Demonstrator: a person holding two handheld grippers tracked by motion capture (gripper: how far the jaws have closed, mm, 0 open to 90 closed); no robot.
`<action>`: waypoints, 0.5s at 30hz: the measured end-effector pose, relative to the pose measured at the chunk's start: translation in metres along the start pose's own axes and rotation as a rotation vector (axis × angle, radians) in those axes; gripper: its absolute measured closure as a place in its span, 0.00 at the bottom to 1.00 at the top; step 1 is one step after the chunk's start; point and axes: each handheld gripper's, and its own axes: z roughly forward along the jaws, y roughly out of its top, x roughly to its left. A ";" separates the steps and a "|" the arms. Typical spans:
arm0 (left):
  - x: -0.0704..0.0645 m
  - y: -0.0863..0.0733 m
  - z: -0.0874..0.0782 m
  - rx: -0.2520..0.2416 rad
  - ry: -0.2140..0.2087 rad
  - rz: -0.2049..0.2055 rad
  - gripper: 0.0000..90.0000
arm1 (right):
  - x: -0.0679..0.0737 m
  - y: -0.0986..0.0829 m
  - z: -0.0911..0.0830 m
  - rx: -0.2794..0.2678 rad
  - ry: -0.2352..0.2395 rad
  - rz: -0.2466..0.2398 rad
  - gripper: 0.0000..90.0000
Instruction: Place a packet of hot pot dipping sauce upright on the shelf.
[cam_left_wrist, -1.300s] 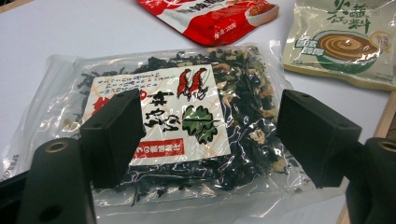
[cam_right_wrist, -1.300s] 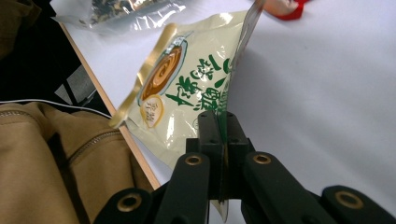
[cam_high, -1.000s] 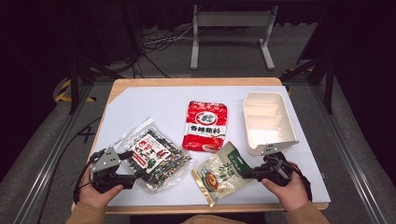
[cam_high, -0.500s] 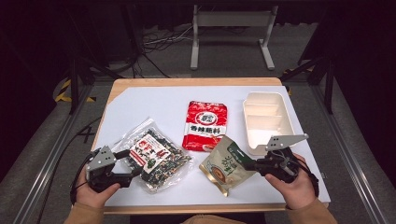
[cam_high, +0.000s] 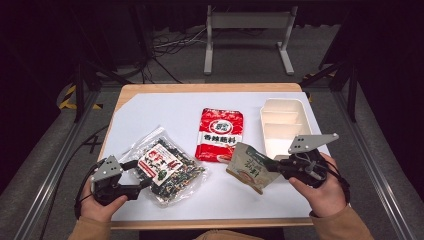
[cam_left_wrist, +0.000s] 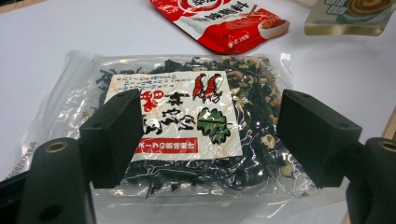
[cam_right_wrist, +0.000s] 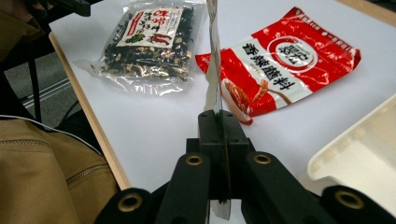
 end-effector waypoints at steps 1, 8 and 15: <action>0.000 0.000 0.000 -0.001 0.001 -0.001 0.26 | -0.001 0.002 -0.002 -0.004 -0.001 -0.008 1.00; 0.002 -0.001 -0.001 -0.008 0.003 -0.015 0.26 | -0.007 0.019 -0.011 0.000 -0.038 -0.053 1.00; 0.004 -0.001 -0.002 -0.013 0.007 -0.020 0.26 | -0.014 0.030 -0.018 0.003 -0.066 -0.071 1.00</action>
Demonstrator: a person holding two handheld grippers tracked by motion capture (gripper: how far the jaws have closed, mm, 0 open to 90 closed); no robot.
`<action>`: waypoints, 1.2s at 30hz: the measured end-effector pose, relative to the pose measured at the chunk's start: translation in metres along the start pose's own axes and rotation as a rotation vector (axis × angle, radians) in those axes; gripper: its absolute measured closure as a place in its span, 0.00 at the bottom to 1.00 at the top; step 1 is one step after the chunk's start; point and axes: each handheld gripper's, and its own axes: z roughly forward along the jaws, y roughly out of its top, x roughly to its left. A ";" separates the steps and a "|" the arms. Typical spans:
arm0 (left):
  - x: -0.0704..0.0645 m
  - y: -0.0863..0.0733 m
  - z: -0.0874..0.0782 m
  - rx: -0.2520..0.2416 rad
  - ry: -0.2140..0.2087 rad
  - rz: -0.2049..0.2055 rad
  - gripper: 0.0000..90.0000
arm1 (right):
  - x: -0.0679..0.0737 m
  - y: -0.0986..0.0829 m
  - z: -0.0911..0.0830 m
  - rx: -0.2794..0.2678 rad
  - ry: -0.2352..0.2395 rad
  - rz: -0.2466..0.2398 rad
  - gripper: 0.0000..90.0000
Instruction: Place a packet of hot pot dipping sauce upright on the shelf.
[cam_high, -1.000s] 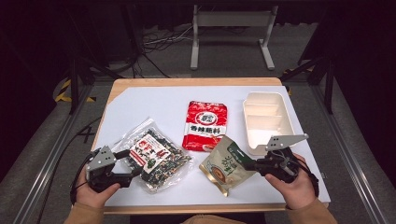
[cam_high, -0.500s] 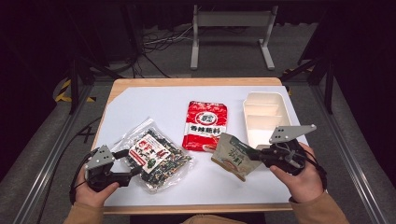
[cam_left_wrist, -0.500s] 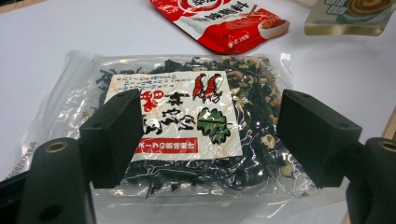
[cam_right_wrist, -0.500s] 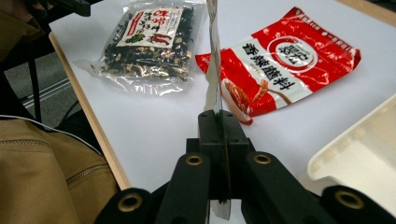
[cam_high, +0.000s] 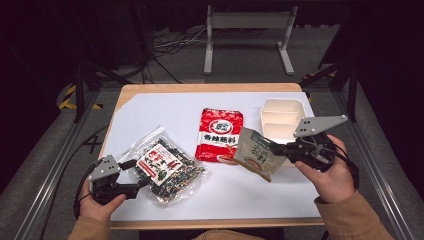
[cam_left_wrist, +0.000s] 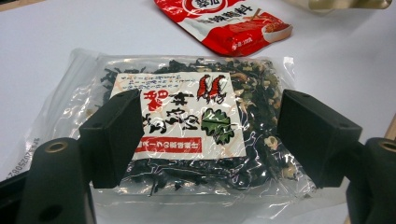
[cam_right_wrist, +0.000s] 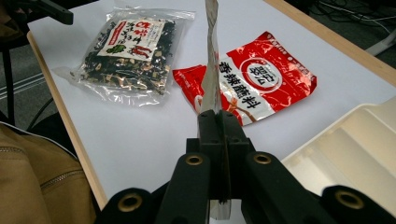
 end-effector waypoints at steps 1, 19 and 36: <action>0.000 0.000 0.000 0.007 0.008 0.001 0.26 | -0.001 0.002 -0.001 -0.003 -0.001 -0.001 1.00; 0.007 -0.002 -0.002 0.010 0.039 -0.024 0.26 | -0.021 0.030 -0.020 -0.022 -0.057 -0.077 1.00; 0.009 -0.004 -0.005 0.006 0.045 -0.040 0.26 | -0.051 0.049 -0.035 -0.045 -0.123 -0.139 1.00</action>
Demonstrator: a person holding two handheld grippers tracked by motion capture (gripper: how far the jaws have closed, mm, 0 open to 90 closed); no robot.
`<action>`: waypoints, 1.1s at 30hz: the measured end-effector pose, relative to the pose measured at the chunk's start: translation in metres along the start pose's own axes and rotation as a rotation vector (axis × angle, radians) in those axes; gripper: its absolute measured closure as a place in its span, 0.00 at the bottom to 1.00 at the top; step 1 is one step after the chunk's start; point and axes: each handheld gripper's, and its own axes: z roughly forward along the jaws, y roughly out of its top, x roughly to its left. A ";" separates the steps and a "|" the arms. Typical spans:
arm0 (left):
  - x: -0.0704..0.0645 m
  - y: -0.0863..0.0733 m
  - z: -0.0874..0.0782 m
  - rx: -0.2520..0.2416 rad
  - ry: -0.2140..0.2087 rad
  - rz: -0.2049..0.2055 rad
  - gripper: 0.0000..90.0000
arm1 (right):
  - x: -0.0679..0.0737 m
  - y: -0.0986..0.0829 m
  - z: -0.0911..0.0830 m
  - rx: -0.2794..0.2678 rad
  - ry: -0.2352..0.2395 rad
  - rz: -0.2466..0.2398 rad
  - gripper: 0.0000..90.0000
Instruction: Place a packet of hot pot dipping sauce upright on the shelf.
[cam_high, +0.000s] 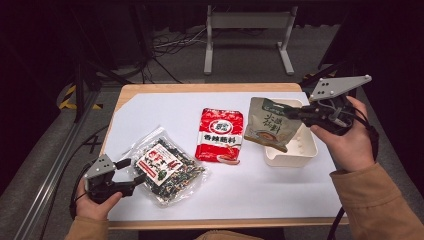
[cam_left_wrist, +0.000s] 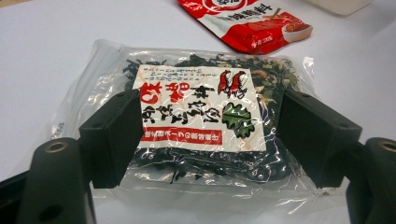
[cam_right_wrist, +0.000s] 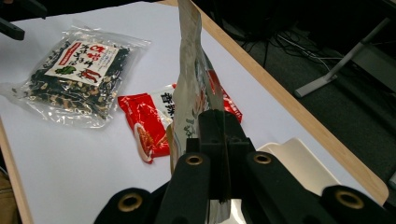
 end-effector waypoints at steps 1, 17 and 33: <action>0.000 0.000 0.000 0.001 0.002 -0.001 0.26 | -0.002 0.000 0.000 0.000 -0.005 -0.007 1.00; 0.000 -0.001 -0.001 -0.002 0.005 -0.004 0.26 | -0.037 -0.001 0.008 -0.022 -0.061 -0.039 1.00; 0.000 -0.004 -0.003 0.002 0.008 -0.016 0.26 | -0.078 -0.009 0.016 -0.021 -0.110 -0.056 1.00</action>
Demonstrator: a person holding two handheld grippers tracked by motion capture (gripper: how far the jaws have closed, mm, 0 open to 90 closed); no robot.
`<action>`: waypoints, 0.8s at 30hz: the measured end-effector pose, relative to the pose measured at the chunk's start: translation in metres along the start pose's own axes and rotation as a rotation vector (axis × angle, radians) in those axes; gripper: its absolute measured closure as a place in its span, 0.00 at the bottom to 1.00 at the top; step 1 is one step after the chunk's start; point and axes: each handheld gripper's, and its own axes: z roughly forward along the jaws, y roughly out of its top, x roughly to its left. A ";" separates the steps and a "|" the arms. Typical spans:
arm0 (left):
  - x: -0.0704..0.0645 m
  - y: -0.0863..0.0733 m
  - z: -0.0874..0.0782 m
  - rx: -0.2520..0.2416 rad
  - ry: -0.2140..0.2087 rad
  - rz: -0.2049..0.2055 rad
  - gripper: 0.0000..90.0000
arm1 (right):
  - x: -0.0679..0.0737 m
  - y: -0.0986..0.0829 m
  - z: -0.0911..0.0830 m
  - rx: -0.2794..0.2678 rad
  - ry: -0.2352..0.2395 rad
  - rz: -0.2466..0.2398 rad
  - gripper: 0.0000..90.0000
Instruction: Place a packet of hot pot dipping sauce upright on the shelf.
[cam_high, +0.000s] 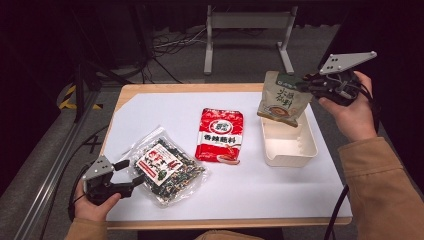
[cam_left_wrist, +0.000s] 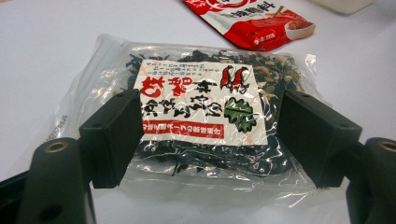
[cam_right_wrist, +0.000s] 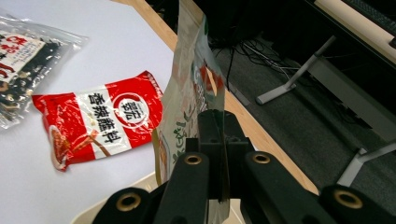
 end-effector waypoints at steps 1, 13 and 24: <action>0.000 -0.001 -0.001 -0.002 0.000 -0.003 0.26 | -0.003 -0.001 0.001 0.004 -0.004 0.003 1.00; -0.001 -0.009 -0.010 0.000 0.025 -0.032 0.26 | -0.021 -0.005 0.019 0.022 -0.016 -0.028 1.00; -0.002 -0.021 -0.024 -0.001 0.067 -0.066 0.26 | -0.041 -0.011 0.040 0.027 -0.013 -0.062 1.00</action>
